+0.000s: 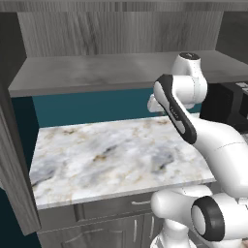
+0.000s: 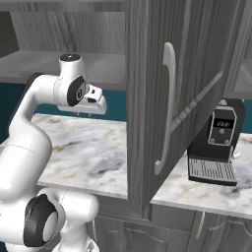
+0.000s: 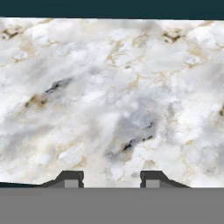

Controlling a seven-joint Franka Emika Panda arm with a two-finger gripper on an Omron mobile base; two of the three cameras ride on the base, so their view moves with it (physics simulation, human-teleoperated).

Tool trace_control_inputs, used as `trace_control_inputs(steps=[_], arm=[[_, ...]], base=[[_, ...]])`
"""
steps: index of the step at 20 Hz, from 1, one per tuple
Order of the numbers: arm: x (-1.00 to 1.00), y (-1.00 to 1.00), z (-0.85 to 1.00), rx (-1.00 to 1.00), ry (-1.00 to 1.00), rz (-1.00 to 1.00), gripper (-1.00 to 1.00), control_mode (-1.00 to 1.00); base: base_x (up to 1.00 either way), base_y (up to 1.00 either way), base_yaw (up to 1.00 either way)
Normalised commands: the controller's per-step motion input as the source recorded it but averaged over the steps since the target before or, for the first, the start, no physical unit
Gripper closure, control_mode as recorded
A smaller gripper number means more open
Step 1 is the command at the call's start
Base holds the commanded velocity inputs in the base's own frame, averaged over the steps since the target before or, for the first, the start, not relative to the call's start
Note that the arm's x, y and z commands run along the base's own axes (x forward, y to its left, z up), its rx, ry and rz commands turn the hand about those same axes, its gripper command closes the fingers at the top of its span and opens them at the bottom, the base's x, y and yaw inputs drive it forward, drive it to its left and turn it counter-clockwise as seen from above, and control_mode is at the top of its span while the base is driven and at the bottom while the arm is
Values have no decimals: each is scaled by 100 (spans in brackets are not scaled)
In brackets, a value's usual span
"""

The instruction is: Close all open cabinet doors.

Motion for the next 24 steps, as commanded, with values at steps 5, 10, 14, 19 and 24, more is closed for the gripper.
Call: trace_control_inputs(steps=[5, 10, 14, 19, 24], arm=[[-10, 0, 0, 0, 0, 0, -100, -100], [-17, 0, -1, 0, 0, 0, -100, -100], [-25, 0, 0, 0, 0, 0, -100, -100], [-15, 0, 0, 0, 0, 0, -100, -100], [-34, 0, 0, 0, 0, 0, -100, -100]], base=[[0, 0, 0], [0, 0, 0], [0, 0, 0], [0, 0, 0], [0, 0, 0]])
